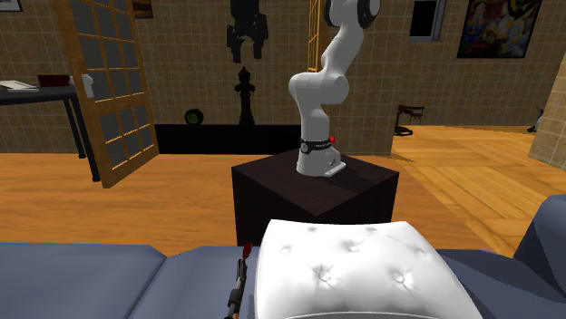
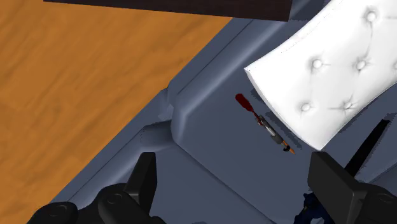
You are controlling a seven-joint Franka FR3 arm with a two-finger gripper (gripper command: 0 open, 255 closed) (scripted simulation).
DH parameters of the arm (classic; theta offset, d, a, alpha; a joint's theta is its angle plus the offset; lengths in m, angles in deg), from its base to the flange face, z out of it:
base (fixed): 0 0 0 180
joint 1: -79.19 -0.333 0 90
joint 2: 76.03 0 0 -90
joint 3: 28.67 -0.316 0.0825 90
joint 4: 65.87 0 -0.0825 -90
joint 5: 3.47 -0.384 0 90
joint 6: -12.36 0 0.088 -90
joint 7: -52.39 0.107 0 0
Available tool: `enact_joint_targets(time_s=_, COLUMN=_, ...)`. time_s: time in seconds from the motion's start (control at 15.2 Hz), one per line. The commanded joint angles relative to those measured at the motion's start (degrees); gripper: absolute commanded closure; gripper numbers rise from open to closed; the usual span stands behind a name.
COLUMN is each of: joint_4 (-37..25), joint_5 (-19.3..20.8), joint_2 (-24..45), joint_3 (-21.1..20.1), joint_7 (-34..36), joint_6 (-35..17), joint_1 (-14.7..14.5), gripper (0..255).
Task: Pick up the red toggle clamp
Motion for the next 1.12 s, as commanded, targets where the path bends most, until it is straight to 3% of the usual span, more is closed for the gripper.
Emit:
enact_joint_targets(time_s=0.0, joint_4=0.0, joint_5=0.0, joint_2=0.0, joint_3=0.0, joint_7=0.0, joint_6=0.0, joint_1=0.0, gripper=0)
enact_joint_targets(time_s=0.53, joint_4=6.7, joint_5=-3.24, joint_2=8.45, joint_3=-5.1, joint_7=2.75, joint_6=-15.89, joint_1=-2.36, gripper=0)
enact_joint_targets(time_s=1.06, joint_4=8.16, joint_5=-5.33, joint_2=22.38, joint_3=-10.18, joint_7=5.56, joint_6=-32.07, joint_1=-4.42, gripper=0)
